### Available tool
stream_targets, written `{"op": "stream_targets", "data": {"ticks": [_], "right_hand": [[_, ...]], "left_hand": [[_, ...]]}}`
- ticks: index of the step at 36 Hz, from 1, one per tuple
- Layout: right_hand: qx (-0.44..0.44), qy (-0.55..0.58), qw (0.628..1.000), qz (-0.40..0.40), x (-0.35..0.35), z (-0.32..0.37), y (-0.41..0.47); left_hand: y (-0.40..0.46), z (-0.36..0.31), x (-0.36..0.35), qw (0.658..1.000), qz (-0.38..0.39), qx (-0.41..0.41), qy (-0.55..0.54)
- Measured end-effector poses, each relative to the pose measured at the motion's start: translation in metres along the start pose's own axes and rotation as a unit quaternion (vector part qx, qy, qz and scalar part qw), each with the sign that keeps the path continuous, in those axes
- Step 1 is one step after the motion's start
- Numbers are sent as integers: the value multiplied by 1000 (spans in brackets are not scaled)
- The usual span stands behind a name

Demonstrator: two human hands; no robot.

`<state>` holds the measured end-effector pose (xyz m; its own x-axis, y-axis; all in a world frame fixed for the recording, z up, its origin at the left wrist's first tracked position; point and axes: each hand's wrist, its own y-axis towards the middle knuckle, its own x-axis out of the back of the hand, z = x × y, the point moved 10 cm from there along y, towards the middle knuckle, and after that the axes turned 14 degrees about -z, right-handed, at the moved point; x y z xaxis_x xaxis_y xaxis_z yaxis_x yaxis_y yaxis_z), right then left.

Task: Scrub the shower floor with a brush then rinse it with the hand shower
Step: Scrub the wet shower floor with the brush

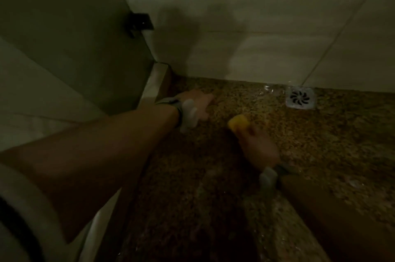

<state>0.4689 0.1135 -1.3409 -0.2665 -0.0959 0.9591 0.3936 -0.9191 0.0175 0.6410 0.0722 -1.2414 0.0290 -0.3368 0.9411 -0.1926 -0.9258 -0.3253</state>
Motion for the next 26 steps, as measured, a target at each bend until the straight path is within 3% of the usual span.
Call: {"op": "stream_targets", "data": {"ticks": [4, 9, 12, 17, 19, 23, 26], "right_hand": [[-87, -35, 996, 0, 7, -40, 33], [-66, -58, 996, 23, 4, -9, 86], [-3, -71, 997, 19, -10, 45, 79], [169, 44, 984, 34, -30, 153, -45], [225, 37, 972, 54, -47, 170, -101], [264, 31, 962, 63, -60, 165, -156], [191, 24, 981, 24, -41, 124, -147]], "left_hand": [[-5, 14, 1, 1000, -9, -6, 3], [-6, 47, 11, 999, -45, 15, -3], [-15, 66, 8, 997, -77, 26, -1], [-35, 65, -2, 996, -62, 49, -35], [-38, 42, 0, 998, -43, 36, -33], [-32, 1, -18, 999, -7, 2, -46], [-23, -53, -29, 997, 6, -40, -70]]}}
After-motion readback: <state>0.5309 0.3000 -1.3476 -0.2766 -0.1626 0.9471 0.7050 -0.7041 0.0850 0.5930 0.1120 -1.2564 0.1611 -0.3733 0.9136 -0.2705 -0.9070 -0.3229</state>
